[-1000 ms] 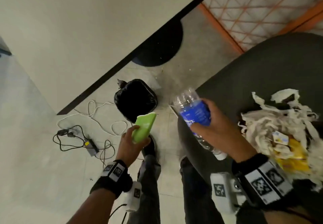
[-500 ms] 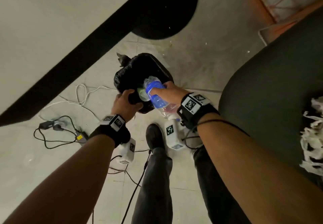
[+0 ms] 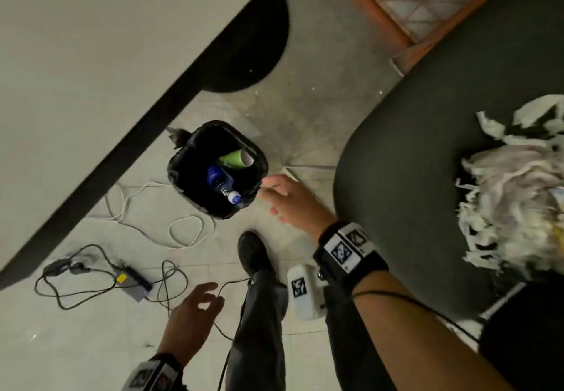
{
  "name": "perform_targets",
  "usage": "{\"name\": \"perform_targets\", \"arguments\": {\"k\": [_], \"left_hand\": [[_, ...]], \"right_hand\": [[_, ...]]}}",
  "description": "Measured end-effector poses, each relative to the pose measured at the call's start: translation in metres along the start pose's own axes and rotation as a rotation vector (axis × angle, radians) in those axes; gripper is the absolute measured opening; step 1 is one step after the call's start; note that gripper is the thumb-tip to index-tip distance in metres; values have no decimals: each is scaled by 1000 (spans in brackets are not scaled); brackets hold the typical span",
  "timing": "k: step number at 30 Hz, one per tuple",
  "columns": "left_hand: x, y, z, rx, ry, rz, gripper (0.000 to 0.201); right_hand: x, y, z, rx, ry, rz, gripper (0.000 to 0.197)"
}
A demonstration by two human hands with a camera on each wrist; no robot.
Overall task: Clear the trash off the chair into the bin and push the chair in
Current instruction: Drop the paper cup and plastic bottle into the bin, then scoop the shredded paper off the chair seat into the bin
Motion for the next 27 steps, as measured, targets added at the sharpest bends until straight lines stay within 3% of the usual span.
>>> {"name": "perform_targets", "arguments": {"k": [4,9,13,16,19,22,24,27], "left_hand": [[5,-87,-37,174,38,137,29],[1,-258,-82,522,32,285,41],[21,-392,-112,843,-4,396,37],[54,-475,-128,1069,-93,618,61],[92,-536,-133,1140,-132,814,89],[139,-566,-122,1131,-61,973,107],[166,-570,-110,1094,-28,1065,109],[184,-568,-97,1023,-16,1110,95]], "right_hand": [[-73,21,-115,-174,-115,205,28],[-203,42,-238,-360,-472,305,21],[-309,36,-295,-476,-838,194,17],[-374,20,-308,-430,-1020,28,25],[-411,-2,-296,-236,-987,38,46],[-428,-14,-279,-98,-883,72,68],[-440,-17,-273,-63,-863,100,76],[-456,-23,-268,-50,-861,104,87]]}}
Point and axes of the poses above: each hand's wrist, its own z-axis towards the middle knuckle, its own x-axis out of the palm, y = z × x, the point moved 8 cm from there along z, towards the middle knuckle, and after that the axes turned 14 degrees about z, right-handed, at the moved point
